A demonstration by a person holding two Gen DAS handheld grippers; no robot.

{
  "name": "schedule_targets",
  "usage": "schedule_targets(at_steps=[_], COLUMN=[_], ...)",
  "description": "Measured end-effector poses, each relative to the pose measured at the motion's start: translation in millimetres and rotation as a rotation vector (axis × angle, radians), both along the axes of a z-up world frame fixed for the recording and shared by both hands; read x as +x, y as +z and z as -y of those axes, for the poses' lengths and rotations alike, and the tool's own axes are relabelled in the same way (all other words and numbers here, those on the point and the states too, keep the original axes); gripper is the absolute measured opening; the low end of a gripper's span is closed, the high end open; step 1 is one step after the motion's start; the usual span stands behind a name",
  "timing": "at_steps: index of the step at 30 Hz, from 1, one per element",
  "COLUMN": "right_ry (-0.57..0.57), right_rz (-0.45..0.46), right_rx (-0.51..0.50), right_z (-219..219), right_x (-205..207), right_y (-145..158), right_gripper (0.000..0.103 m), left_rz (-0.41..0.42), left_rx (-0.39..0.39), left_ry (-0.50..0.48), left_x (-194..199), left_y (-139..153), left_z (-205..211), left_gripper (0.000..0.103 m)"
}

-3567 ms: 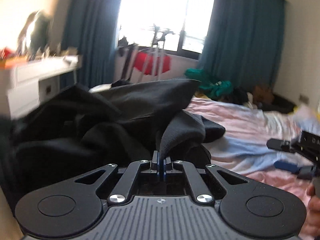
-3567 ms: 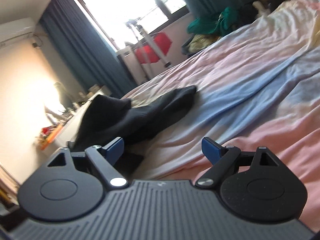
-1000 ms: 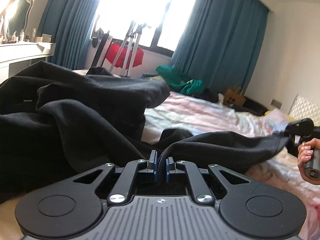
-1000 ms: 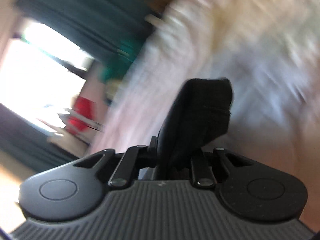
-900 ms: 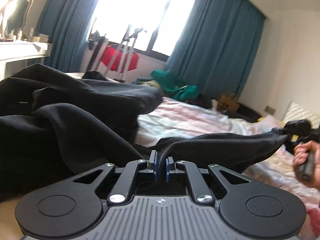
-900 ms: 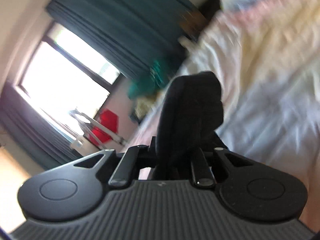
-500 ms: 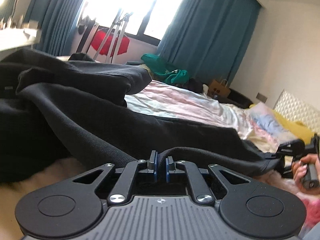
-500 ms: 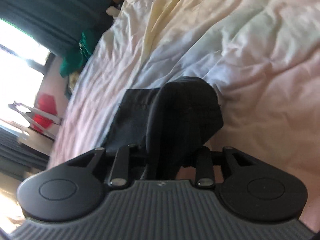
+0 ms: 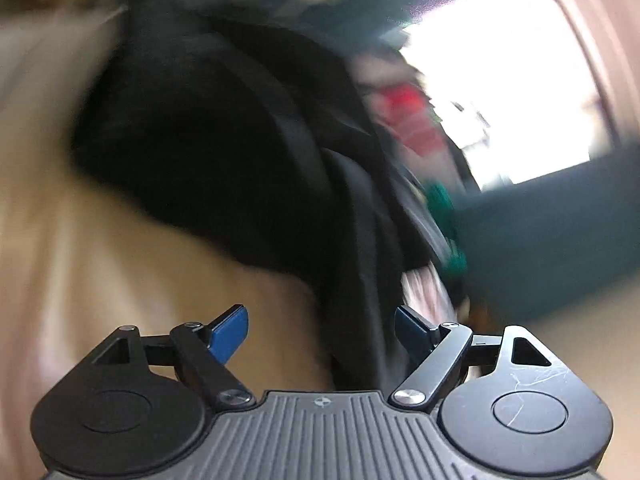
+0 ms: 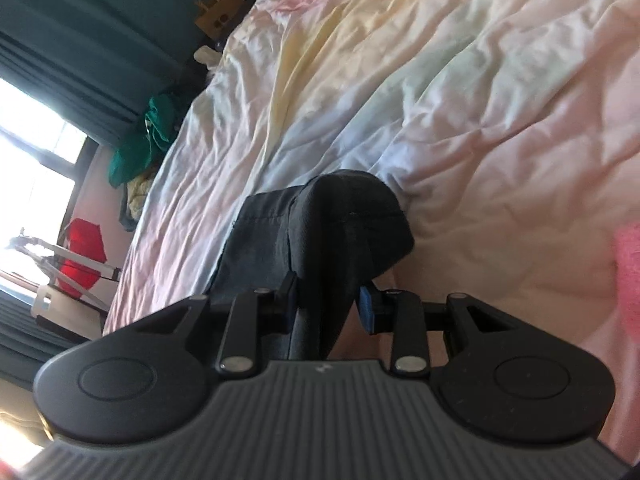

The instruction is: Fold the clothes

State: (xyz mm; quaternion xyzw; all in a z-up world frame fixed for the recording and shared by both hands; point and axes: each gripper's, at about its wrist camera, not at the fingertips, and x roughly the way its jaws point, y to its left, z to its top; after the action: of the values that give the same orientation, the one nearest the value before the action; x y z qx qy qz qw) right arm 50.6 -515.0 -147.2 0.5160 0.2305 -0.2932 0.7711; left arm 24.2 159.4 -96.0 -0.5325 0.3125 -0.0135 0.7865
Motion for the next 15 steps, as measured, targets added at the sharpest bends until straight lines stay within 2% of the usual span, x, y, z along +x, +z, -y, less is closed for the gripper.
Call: schedule_targets(at_steps=[2, 4, 7, 9, 10, 11, 12, 14, 15], right_ry=[0.009, 0.012, 0.029, 0.042, 0.043, 0.039, 0.029, -0.001, -0.004], right_rz=[0.000, 0.021, 0.087, 0.123, 0.122, 0.108, 0.088, 0.034, 0.011], right_rx=[0.001, 0.019, 0.042, 0.026, -0.009, -0.040, -0.056, -0.070, -0.076], right_z=[-3.4, -9.1, -19.1, -24.8, -26.3, -25.8, -23.8, -19.6, -17.4], right_x=[-2.9, -8.3, -13.2, -11.9, -7.4, -1.2, 4.6, 16.3, 22.5], right_y=[1.7, 2.2, 3.9, 6.6, 8.5, 8.8, 7.6, 2.1, -0.8], right_gripper=[0.043, 0.054, 0.055, 0.055, 0.055, 0.054, 0.053, 0.034, 0.014], left_rz=[-0.075, -0.073, -0.041, -0.041, -0.049, -0.057, -0.067, -0.083, -0.090], left_rx=[-0.124, -0.206, -0.230, -0.232, -0.254, -0.275, -0.290, -0.290, -0.285], left_ry=[0.103, 0.162, 0.230, 0.269, 0.290, 0.307, 0.316, 0.321, 0.321], left_x=[4.1, 6.9, 12.4, 17.8, 19.9, 21.9, 23.5, 23.8, 23.6], left_y=[-22.7, -35.0, -38.4, -41.3, -45.1, -48.6, -51.3, -53.2, -53.5], left_z=[-15.0, -23.7, -30.7, -36.4, -41.4, -45.6, -47.9, -50.8, -51.6], left_gripper=[0.081, 0.081, 0.081, 0.068, 0.065, 0.057, 0.044, 0.030, 0.022])
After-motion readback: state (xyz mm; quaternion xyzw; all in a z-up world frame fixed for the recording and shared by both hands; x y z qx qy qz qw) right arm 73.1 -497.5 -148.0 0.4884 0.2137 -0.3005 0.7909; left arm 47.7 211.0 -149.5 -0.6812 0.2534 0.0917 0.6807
